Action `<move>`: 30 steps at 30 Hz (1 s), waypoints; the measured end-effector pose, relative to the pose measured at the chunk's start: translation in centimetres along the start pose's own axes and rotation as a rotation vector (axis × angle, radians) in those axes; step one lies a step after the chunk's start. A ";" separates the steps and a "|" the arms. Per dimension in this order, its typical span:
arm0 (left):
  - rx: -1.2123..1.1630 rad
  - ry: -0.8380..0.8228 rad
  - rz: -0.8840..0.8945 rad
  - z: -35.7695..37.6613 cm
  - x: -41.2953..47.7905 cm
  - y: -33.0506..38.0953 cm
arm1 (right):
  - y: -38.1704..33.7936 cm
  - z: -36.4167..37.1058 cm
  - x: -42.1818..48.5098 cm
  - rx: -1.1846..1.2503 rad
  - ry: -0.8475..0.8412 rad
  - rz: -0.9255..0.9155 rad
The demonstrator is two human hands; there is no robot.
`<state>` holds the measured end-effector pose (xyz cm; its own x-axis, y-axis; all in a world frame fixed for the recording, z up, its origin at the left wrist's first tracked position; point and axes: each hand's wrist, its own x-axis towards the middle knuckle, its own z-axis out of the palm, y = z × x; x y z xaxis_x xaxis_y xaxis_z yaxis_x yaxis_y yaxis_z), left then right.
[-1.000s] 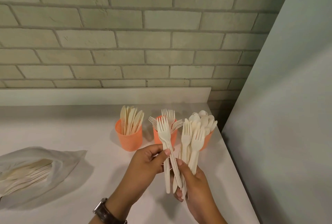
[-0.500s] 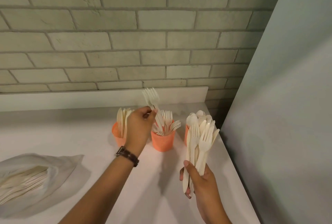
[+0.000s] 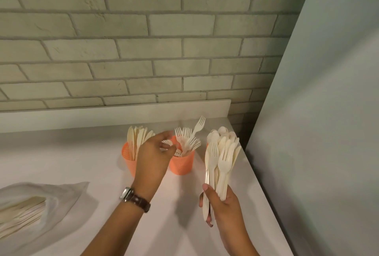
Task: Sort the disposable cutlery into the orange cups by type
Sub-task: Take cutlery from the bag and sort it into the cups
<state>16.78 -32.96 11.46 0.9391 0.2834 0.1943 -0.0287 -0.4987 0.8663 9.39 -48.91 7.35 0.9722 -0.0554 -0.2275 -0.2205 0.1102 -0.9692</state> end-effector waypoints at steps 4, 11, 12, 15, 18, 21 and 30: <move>-0.162 -0.037 -0.011 -1.0 -3.4 0.6 | 0.0 0.3 -0.2 -0.011 -0.012 0.003; 0.036 -0.171 -0.182 -0.7 -2.1 -4.3 | -0.1 0.0 -0.7 -0.045 0.010 0.015; 0.102 -0.255 -0.256 -0.1 -1.8 -5.8 | 0.0 -0.1 -0.8 -0.044 0.013 0.019; 0.116 -0.362 -0.396 2.6 -2.4 -8.8 | 0.1 -0.5 -0.9 -0.043 0.020 0.024; -0.108 -0.228 -0.315 5.4 -2.2 -8.5 | 0.2 -0.8 -0.9 -0.056 0.048 0.034; -0.224 -0.137 -0.232 7.7 0.1 -8.6 | 0.2 -1.0 -0.8 -0.088 0.077 0.044; -0.415 0.071 -0.107 8.7 -0.3 -7.9 | -0.1 -1.8 -0.2 -0.087 0.108 0.053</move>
<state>19.70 -36.26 0.57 0.9189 0.3782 0.1123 -0.0818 -0.0958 0.9920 9.08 -50.72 7.30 0.9458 -0.1587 -0.2833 -0.2823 0.0293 -0.9589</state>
